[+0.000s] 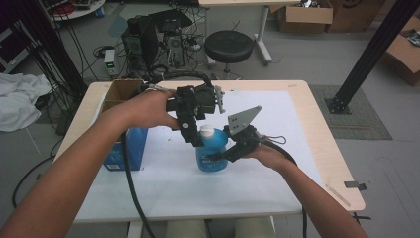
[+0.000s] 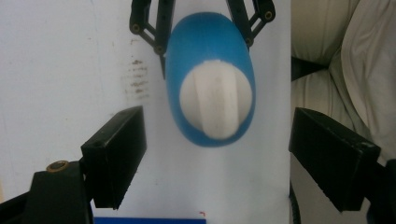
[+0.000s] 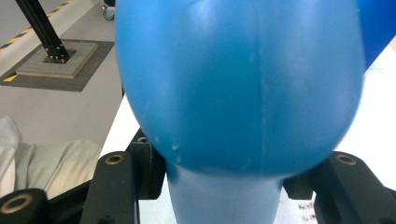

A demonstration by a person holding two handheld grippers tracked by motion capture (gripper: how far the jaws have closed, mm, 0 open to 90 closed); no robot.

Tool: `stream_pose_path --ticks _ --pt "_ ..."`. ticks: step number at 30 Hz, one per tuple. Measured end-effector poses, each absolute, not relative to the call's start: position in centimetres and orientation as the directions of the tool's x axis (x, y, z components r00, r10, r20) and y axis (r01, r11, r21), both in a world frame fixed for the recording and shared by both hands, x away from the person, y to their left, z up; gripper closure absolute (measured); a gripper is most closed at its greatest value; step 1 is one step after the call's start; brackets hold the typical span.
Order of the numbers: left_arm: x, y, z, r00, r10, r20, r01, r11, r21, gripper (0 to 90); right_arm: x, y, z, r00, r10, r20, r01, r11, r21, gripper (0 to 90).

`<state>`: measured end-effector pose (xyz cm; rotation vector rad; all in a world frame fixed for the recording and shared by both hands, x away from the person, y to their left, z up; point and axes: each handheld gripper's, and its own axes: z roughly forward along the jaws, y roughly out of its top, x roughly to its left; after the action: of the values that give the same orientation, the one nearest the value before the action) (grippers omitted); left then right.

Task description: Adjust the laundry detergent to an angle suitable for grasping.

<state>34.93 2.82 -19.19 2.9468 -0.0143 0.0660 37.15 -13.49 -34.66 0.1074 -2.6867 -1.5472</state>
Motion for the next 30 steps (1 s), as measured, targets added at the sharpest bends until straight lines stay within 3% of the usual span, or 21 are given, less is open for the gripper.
stream_pose_path --ticks 30 --pt "35.4 1.9 -21.7 1.000 0.018 0.026 0.013 -0.984 0.178 19.7 37.0 -12.5 -34.6 -0.997 -0.079 0.021 -0.022 0.505 0.863 44.2"
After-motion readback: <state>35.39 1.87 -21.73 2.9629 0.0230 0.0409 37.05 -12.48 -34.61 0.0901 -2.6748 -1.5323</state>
